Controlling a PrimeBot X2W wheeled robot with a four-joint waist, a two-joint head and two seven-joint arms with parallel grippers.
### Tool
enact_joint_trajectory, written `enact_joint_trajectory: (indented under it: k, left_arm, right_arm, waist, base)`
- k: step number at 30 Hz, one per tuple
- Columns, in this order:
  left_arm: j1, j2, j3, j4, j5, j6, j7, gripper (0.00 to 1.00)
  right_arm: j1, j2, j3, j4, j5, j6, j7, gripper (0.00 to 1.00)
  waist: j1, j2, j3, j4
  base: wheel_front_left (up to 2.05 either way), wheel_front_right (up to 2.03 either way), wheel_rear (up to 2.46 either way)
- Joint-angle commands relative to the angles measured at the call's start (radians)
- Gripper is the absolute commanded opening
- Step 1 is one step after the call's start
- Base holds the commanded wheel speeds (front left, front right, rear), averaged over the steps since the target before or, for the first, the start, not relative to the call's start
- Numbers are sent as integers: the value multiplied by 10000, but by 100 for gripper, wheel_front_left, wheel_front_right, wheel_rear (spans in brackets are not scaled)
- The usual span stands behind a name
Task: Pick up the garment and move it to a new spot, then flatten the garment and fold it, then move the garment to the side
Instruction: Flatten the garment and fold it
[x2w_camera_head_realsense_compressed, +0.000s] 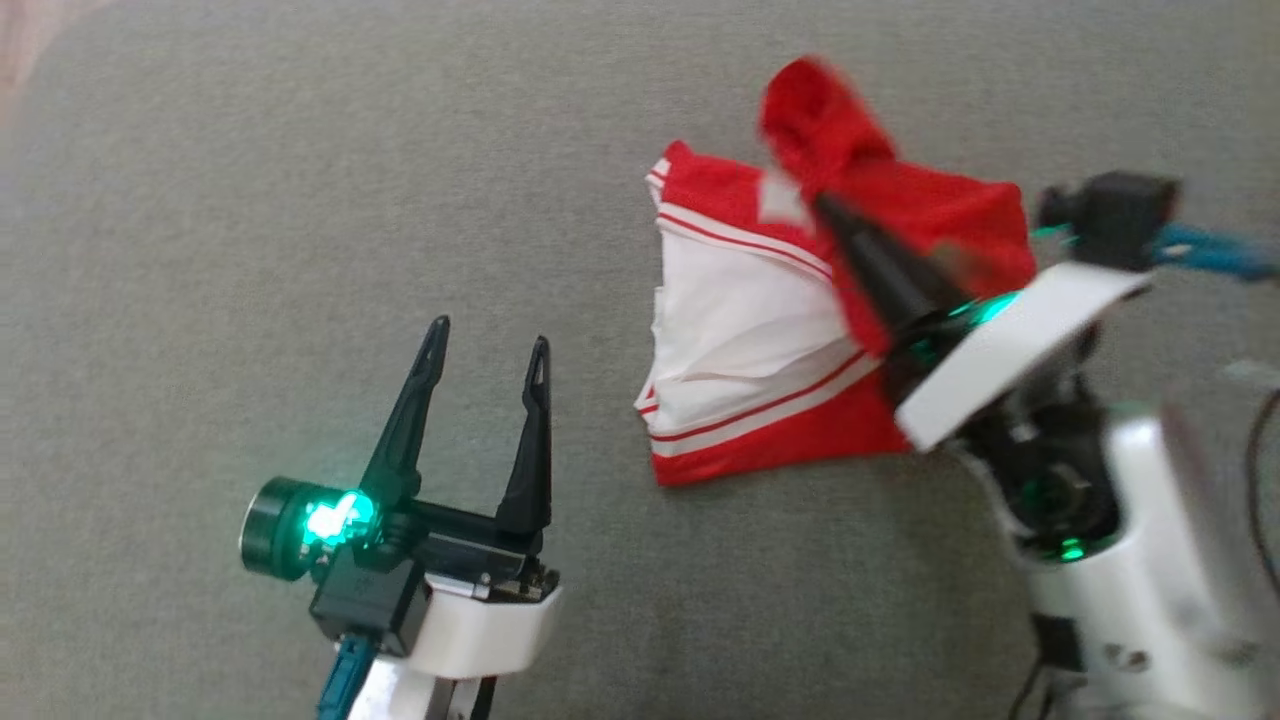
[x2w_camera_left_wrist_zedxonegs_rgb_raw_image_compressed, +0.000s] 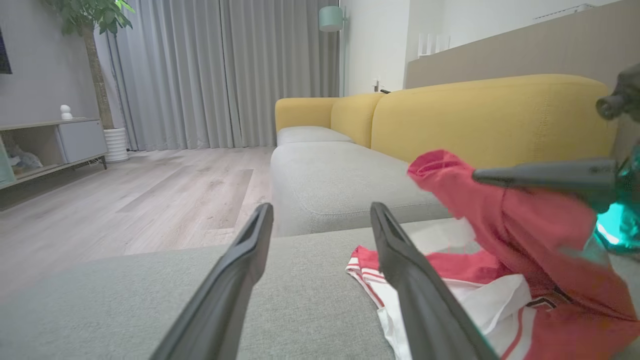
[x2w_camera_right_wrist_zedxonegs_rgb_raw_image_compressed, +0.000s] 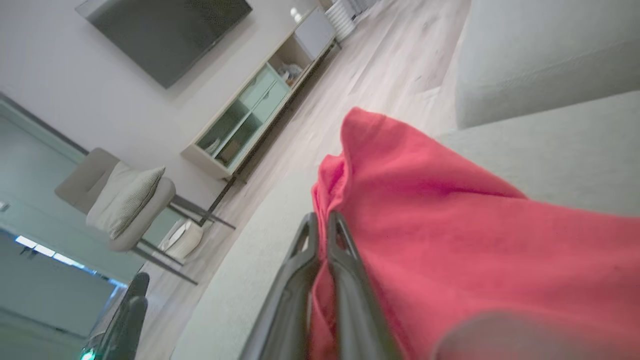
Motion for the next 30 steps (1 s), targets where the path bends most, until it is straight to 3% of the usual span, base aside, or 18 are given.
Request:
enact_joint_trajectory:
  k: [1,2,3,4,5,9,13,17,20,25,30]
  left_arm:
    - [-77,-96,346,-284,76,-25,-51,100]
    - [-68,-113,355,-274,68,-32,-51,100]
    - [-57,-129,365,-261,56,-38,-51,100]
    - [-47,-143,372,-244,45,-46,-51,100]
    - [-40,-157,383,-227,31,-46,-51,100]
    - [-12,-195,439,-196,-16,-30,-51,100]
    - [149,-213,574,-182,-32,13,-51,100]
    - [294,-223,734,-172,-35,41,-51,100]
    - [461,-227,870,-150,-26,72,-51,100]
    - [866,-230,1073,70,-17,58,-51,100]
    - [1444,-232,1308,441,-51,115,-51,100]
  right_arm:
    - [-282,193,533,-68,-82,-7,-216,0]
    - [-270,230,823,161,-93,-7,-338,0]
    - [-263,255,1099,378,-97,-7,-479,7]
    - [-247,272,1359,592,-84,-7,-613,60]
    - [-239,281,1573,772,-41,-7,-799,100]
    - [-333,290,2111,1016,704,-7,-1823,100]
    - [-282,248,1575,936,708,-7,-2578,100]
    - [173,-480,507,625,406,-7,-3584,100]
    - [661,-1247,43,700,-289,-7,-4670,100]
    - [1742,-1852,-121,1604,-1066,-7,-6769,100]
    - [2784,-1951,108,2819,-2289,-7,-7646,100]
  waist:
    - [0,-1,41,237]
    - [0,-1,48,310]
    - [0,-1,56,382]
    - [0,-1,61,447]
    - [0,-1,60,505]
    - [0,-1,0,619]
    - [0,-1,-255,499]
    - [0,-1,-595,298]
    - [0,-1,-954,72]
    - [0,-1,-1700,-211]
    - [0,-1,-2500,-379]
  base:
    - [0,0,0]
    - [0,0,0]
    - [0,0,0]
    - [0,0,0]
    - [0,0,0]
    - [0,0,0]
    - [0,0,0]
    - [0,0,0]
    - [0,0,0]
    - [0,0,0]
    - [0,0,0]
